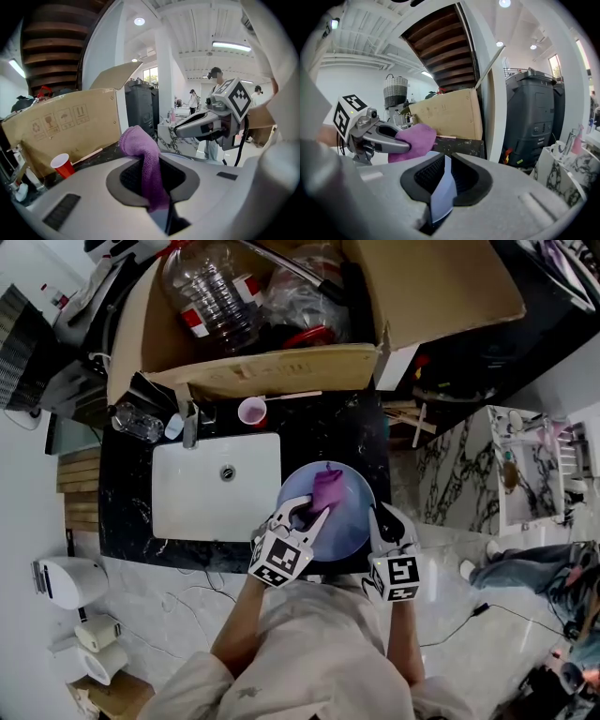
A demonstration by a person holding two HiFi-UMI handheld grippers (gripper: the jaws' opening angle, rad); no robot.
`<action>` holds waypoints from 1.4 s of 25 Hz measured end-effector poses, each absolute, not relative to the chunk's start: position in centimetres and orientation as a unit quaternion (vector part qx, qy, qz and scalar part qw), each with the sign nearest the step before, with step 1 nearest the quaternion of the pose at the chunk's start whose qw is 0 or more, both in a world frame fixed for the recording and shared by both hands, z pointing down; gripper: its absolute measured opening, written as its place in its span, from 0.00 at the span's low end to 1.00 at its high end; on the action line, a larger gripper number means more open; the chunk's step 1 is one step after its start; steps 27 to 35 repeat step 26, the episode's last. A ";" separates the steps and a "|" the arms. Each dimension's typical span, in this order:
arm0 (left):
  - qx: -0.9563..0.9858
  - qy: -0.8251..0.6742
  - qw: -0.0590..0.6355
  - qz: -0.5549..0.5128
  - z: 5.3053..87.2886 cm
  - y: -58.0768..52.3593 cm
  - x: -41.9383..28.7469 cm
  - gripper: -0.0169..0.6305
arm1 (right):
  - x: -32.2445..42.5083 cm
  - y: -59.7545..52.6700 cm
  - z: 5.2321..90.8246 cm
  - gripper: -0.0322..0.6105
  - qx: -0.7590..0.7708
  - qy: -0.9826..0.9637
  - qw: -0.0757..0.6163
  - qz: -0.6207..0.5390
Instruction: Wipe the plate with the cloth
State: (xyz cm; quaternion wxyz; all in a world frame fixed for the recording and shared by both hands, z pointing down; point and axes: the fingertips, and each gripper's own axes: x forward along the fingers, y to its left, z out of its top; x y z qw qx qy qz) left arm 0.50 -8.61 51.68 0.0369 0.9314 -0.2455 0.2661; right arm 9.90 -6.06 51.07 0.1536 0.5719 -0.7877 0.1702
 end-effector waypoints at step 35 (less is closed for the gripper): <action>0.898 -0.381 0.055 0.213 49.0 -8.4 0.0 0.12 | 10.1 -6.6 48.8 0.11 0.501 -0.843 0.126 0.154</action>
